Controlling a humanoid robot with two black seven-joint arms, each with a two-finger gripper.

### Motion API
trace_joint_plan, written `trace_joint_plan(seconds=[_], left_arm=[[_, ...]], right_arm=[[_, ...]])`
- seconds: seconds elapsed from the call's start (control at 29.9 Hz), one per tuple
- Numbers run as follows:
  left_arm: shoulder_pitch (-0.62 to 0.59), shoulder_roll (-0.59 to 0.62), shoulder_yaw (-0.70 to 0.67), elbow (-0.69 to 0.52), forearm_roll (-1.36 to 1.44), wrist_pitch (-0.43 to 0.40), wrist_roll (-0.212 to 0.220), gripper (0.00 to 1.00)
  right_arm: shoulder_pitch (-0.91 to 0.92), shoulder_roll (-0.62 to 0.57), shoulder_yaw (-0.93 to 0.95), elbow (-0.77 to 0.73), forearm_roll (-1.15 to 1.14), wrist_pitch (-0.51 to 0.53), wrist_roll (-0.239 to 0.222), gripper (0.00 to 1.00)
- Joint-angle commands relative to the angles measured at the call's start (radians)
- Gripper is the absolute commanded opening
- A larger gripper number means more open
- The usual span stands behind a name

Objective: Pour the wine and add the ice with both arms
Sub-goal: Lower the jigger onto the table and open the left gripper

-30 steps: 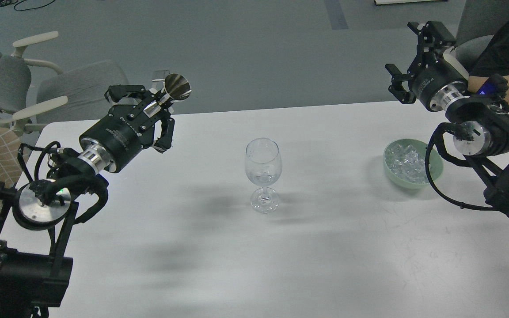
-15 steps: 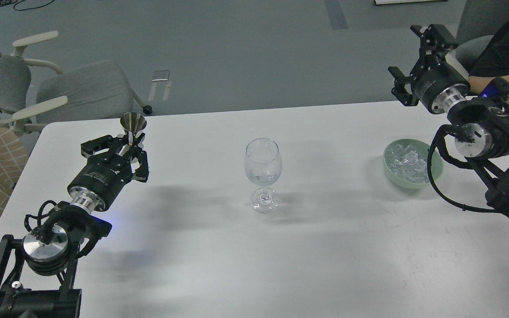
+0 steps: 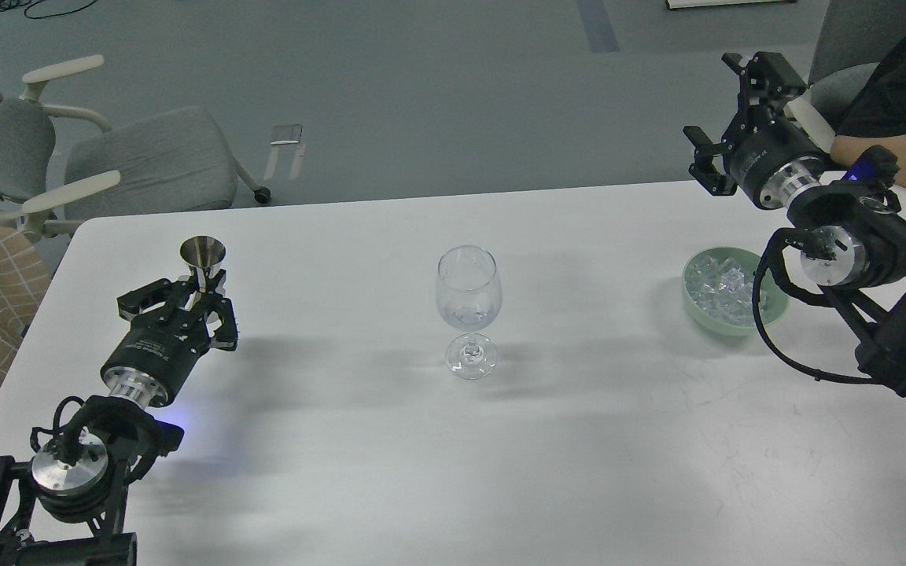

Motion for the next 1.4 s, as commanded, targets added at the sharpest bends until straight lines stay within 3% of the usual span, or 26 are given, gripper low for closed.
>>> trace_joint_plan(seconds=[0.0,0.57,1.37], left_arm=[[0.001,-0.016,-0.01,0.012,0.001,-0.003,-0.001,0.12],[0.024,-0.032,-0.01,0.049,0.003,-0.013,-0.001,0.31],[0.028,-0.032,-0.005,0.049,0.014,-0.013,-0.001,0.39]], right_arm=[[0.0,0.003,0.0,0.0,0.0,-0.003,0.0,1.0],[-0.003,0.005,-0.002,0.0,0.0,-0.011,0.0,1.0],[-0.008,0.011,-0.003,-0.002,-0.002,-0.011,-0.002,1.0]])
